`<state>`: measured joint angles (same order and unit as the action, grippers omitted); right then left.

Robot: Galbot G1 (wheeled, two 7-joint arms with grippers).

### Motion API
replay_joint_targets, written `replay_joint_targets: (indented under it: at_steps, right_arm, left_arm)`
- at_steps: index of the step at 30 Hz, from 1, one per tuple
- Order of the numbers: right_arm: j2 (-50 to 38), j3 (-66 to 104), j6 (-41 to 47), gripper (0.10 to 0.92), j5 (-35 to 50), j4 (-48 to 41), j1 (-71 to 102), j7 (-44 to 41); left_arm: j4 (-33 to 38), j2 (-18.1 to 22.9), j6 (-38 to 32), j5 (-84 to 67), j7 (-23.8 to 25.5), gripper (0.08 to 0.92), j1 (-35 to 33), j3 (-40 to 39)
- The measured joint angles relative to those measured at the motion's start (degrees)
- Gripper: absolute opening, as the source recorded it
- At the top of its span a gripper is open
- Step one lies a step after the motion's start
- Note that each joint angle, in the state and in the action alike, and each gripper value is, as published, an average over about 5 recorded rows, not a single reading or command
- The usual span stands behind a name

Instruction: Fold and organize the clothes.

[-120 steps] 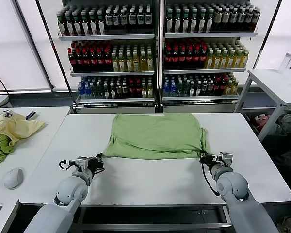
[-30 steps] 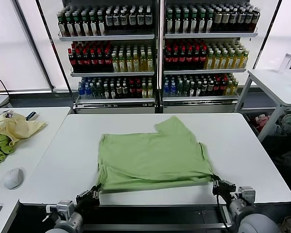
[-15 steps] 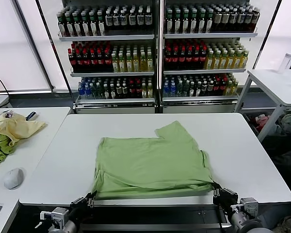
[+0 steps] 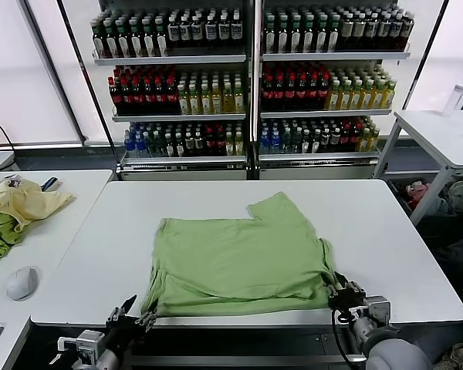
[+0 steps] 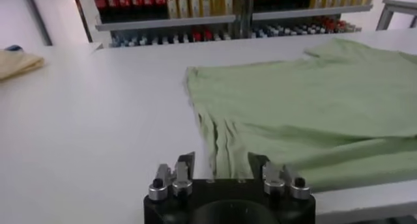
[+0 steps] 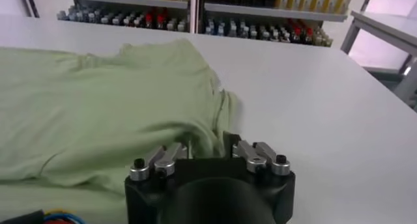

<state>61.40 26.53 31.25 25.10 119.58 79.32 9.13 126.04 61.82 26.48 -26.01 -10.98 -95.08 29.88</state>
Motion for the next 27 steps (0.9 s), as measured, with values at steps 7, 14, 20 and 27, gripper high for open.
replay_joint_targets:
  at_steps: [7, 14, 20, 27]
  right_arm:
    - [0.30, -3.19, -1.30, 0.786, 0.33, -3.99, -6.97, 0.73]
    - [1.52, -7.97, -1.70, 0.822, 1.58, -11.44, -17.41, 1.07]
    - [2.70, -11.94, -1.94, 0.823, 3.06, -19.85, -26.82, 1.05]
    - [4.45, -16.46, -1.95, 0.823, 4.46, -30.28, -37.55, 0.91]
  left_arm:
    - [-0.78, -1.02, -0.96, -1.51, -1.96, 0.816, 2.85, -0.13]
    - [-5.23, -2.50, -0.91, -4.02, -4.01, 0.823, 10.26, -2.46]
    - [-11.88, -2.87, -0.25, -6.51, -5.60, 0.823, 19.36, -6.05]
    - [-21.37, -1.98, -0.07, -7.64, -7.19, 0.823, 30.52, -11.26]
